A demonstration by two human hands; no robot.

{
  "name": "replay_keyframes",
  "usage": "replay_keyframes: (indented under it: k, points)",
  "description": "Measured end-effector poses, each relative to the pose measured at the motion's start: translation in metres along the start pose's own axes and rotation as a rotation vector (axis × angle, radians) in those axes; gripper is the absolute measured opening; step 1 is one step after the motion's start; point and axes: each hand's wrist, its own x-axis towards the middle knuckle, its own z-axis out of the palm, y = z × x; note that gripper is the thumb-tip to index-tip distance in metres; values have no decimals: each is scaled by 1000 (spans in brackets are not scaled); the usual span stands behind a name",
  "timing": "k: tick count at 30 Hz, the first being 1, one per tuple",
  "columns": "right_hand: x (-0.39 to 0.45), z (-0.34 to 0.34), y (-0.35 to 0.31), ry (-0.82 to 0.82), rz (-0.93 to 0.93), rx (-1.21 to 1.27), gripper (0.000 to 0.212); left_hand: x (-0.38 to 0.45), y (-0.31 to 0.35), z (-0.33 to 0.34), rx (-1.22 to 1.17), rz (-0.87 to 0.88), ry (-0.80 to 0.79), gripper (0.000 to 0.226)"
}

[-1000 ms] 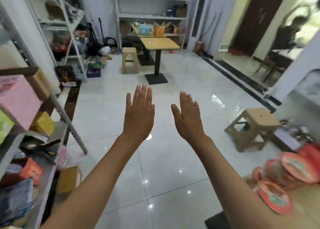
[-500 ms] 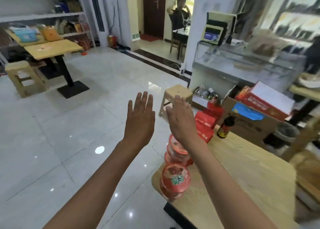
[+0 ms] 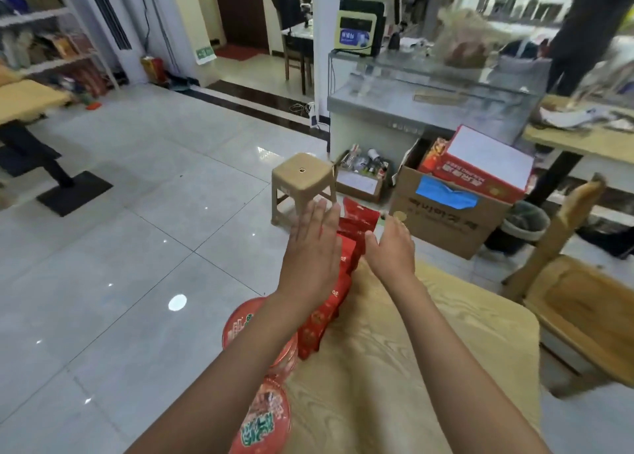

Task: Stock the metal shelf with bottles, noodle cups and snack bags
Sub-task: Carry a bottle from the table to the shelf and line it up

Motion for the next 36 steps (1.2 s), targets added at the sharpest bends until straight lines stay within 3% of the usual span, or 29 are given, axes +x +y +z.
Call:
replay_keyframes:
  k: [6, 12, 16, 22, 31, 36]
  points:
    - [58, 19, 36, -53, 89, -113, 69, 23, 14, 35, -100, -55, -76, 54]
    - [78, 43, 69, -118, 120, -111, 64, 32, 19, 57, -75, -47, -106, 54]
    - [69, 52, 77, 0, 79, -23, 57, 32, 25, 67, -88, -66, -161, 54]
    - [52, 41, 76, 120, 70, 58, 19, 32, 38, 68, -85, -71, -187, 55]
    - [28, 7, 78, 200, 194, 182, 18, 21, 52, 53, -142, -65, -185, 53]
    - [10, -44, 45, 227, 106, 264, 18, 13, 61, 41, -317, -141, -198, 60]
